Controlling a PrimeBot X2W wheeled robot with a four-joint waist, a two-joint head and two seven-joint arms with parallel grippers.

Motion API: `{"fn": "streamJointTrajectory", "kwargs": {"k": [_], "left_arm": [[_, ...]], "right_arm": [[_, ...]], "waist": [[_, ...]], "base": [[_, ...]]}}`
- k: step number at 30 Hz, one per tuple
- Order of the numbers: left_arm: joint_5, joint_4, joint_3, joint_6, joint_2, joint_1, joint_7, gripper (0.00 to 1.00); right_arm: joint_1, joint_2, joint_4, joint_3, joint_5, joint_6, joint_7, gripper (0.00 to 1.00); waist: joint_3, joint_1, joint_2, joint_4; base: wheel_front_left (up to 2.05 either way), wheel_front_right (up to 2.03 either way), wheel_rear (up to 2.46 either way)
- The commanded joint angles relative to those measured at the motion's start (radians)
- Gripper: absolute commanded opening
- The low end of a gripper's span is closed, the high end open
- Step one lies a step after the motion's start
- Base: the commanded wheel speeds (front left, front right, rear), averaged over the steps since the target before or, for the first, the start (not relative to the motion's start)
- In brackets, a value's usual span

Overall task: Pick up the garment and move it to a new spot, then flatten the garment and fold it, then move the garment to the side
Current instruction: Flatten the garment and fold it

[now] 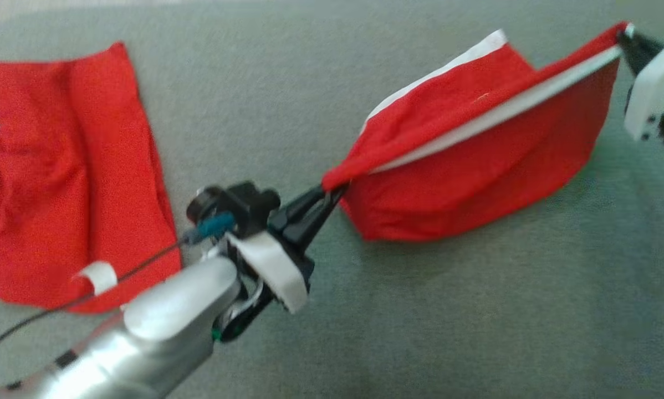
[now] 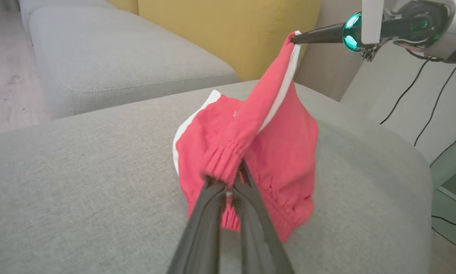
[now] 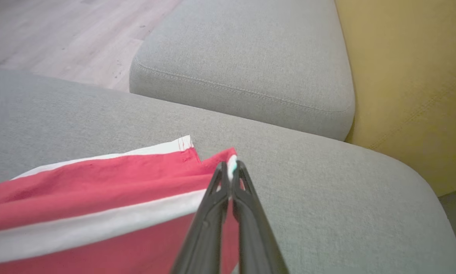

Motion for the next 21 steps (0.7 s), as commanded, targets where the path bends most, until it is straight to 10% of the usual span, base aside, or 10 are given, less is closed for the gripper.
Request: {"fn": "streamJointTrajectory", "kwargs": {"k": [1,14,15,16,17,18,21], "left_arm": [[0.002,0.004,0.048,-0.01,0.005,-0.066,0.0,0.0],[0.022,0.175,0.028,-0.072,-0.082,-0.187,-0.02,0.0],[0.022,0.187,0.025,-0.075,-0.087,-0.191,-0.022,0.0],[0.02,0.199,0.023,-0.077,-0.092,-0.194,-0.021,0.05],[0.018,0.211,0.021,-0.079,-0.097,-0.196,-0.022,0.79],[0.017,0.221,0.02,-0.08,-0.101,-0.198,-0.025,1.0],[0.014,0.252,0.019,-0.083,-0.106,-0.197,-0.037,1.0]], "right_arm": [[-0.052,-0.005,-0.003,0.017,-0.009,-0.001,-0.014,0.0],[-0.254,0.019,0.24,0.107,-0.031,-0.001,-0.109,0.0],[-0.262,0.021,0.256,0.114,-0.031,-0.001,-0.121,0.5],[-0.268,0.026,0.277,0.112,-0.025,-0.001,-0.131,1.0],[-0.273,0.031,0.294,0.116,-0.024,-0.001,-0.141,1.0],[-0.278,0.034,0.31,0.119,-0.026,-0.001,-0.155,1.0],[-0.29,0.048,0.351,0.114,-0.019,-0.001,-0.213,1.0]], "waist": [[0.065,-0.0003,0.0,0.056],[0.173,-0.0003,0.0,0.109],[0.177,-0.0003,0.0,0.11],[0.179,-0.0003,0.0,0.11],[0.181,-0.0003,0.0,0.11],[0.181,-0.0003,0.0,0.109],[0.172,-0.0003,0.0,0.099]], "base": [[0.0,0.0,0.0],[0.0,0.0,0.0],[0.0,0.0,0.0],[0.0,0.0,0.0],[0.0,0.0,0.0],[0.0,0.0,0.0],[0.0,0.0,0.0]]}}
